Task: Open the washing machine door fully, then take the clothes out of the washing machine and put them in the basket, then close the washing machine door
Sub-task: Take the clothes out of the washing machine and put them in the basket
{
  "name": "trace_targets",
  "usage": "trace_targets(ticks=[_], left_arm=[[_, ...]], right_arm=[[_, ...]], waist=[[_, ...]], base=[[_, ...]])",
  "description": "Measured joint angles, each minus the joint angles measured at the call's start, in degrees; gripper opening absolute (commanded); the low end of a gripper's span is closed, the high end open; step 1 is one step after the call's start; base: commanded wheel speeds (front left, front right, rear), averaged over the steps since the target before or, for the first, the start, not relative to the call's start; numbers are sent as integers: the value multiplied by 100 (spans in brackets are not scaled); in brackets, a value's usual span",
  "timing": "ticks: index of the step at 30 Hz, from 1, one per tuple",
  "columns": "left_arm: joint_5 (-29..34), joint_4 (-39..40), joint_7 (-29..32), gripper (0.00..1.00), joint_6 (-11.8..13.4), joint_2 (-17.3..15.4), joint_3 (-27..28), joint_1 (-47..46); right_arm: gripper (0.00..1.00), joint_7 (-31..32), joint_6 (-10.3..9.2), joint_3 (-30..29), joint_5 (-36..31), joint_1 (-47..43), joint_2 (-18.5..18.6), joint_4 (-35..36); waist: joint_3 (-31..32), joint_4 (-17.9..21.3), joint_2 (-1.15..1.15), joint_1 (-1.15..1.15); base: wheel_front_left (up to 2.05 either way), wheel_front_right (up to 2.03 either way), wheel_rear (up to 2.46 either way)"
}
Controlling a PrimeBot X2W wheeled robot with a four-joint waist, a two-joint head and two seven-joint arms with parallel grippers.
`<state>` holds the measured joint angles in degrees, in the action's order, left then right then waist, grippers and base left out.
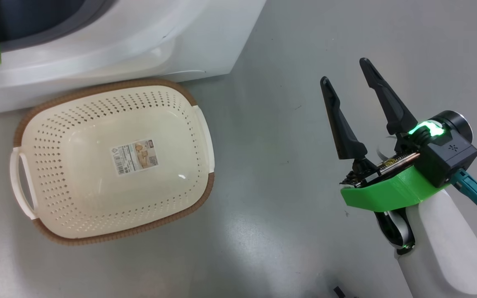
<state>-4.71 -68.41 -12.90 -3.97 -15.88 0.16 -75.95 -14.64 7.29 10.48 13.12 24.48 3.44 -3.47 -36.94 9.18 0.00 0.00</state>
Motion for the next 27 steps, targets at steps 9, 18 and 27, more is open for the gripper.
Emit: trace_targets(ticks=[9,18,27], left_arm=[[-87,-345,338,100,-8,-80,-38,-149],[-56,-437,519,100,-1,-188,-241,-182],[68,-474,513,0,-8,-276,-505,-188]], right_arm=[[100,0,0,40,0,27,0,1],[100,0,0,127,3,31,-4,2],[100,0,0,125,60,31,-15,-1]], waist=[[-41,95,0,0],[-57,224,0,0],[-71,286,0,0]], base=[[0,0,0],[0,0,0],[0,0,0]])
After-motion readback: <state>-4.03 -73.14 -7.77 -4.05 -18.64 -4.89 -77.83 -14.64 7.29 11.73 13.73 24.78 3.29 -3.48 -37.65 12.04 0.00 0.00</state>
